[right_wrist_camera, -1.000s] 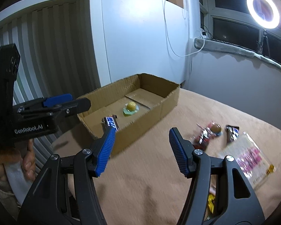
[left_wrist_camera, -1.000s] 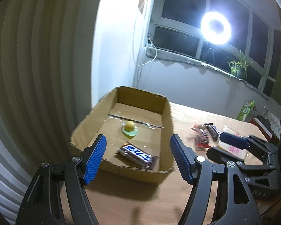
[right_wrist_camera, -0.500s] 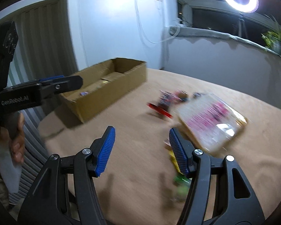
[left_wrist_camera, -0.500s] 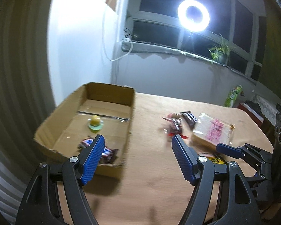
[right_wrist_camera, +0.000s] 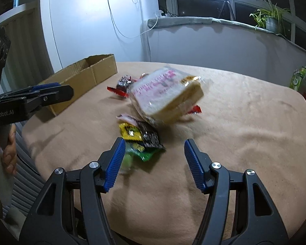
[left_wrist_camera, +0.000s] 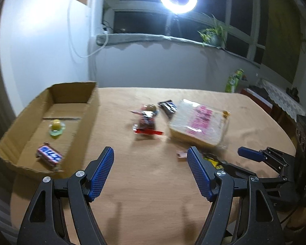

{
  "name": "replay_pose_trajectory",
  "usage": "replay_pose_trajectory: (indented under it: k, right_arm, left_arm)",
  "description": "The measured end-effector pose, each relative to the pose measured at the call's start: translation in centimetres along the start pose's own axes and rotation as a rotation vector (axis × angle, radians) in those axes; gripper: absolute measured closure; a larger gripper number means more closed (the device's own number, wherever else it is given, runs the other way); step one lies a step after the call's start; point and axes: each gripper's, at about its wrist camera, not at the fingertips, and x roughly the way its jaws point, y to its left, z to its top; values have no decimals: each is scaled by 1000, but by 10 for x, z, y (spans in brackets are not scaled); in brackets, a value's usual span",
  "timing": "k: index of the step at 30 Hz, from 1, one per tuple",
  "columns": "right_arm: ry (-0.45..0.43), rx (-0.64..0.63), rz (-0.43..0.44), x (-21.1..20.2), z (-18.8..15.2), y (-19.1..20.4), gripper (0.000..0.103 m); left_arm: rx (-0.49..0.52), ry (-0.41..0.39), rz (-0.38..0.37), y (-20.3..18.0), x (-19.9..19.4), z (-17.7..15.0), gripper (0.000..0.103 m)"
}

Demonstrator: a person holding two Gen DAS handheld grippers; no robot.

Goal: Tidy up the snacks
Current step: 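Move both grippers back toward the remaining snacks beside the bread bag, then grasp the yellow candy with the left gripper while the right gripper grasps a green candy stick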

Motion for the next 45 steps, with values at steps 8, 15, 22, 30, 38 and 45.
replay_pose_trajectory:
  k: [8,15,22,30,38,45]
  right_arm:
    - [10,-9,74,3,-8,-2,40]
    - [33,-37,114,18,-12,12,54]
    - [30,3,106,15,-13,-9,79]
    - [15,74,67,4,-17,-47,79]
    - [17,67,59,0,-19,-53,79]
    - [17,30,41,-10,-27,-58,78]
  left_arm:
    - [45,53,-33,-25,12,-12,29]
    - [36,86,-28,-28,20,-19,29]
    - [41,113,-30,-32,27,-23,29]
    - [51,141,-67,-44,39,-25,29]
    - [75,164,-100,-64,53,-30,29]
    - [32,152,-96,-59,64,-26,52]
